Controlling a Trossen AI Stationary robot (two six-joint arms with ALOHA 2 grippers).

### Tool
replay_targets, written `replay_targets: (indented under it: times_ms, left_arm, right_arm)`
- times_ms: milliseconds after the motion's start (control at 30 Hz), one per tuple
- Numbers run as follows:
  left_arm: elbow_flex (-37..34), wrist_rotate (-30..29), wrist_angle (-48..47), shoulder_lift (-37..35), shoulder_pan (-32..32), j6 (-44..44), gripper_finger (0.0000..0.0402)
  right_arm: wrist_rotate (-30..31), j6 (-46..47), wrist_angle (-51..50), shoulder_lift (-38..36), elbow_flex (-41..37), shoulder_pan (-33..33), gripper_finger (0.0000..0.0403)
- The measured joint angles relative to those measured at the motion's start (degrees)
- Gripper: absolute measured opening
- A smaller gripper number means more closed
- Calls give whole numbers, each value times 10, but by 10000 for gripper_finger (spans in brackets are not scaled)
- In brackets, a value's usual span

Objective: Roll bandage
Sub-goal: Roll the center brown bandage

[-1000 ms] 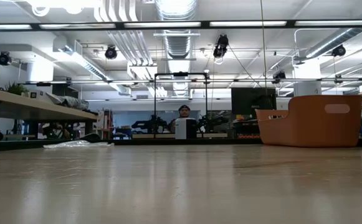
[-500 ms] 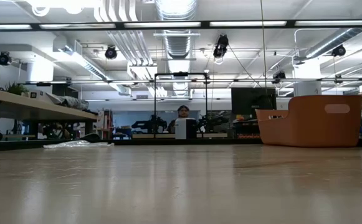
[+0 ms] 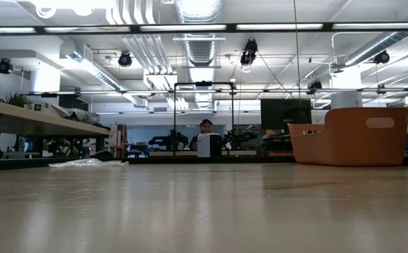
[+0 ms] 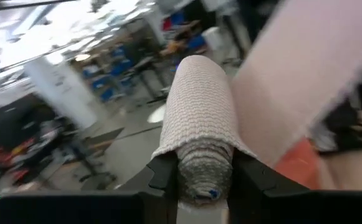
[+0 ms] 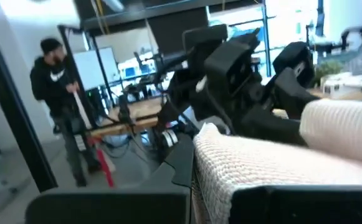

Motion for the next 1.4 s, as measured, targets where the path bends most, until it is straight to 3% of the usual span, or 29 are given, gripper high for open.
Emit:
replay_targets:
  times_ms: [133,400,567,767,967,1067,1200,1400]
  left_arm:
    - [-29,53,-2,-1,-7,13,83]
    - [-90,25,8,-2,-15,-6,82]
    - [-110,7,78,-1,-7,-55,82]
    - [-37,35,80,0,30,-120,82]
    - [47,147,69,0,99,-197,82]
    - [68,161,46,0,142,-206,82]
    - [73,164,24,1,185,-208,82]
    - [40,170,43,4,187,-213,82]
  right_arm:
    - [-5,61,4,-6,0,-16,2]
    - [-10,68,27,-6,0,-21,2]
    - [-81,14,0,-6,0,-20,2]
    - [-124,-52,-109,-7,0,-7,2]
    - [-124,-97,-290,-4,2,-2,2]
    - [-138,-85,-329,1,1,-2,2]
    - [-149,-84,-306,0,1,5,2]
    - [-154,-44,-195,-1,0,4,2]
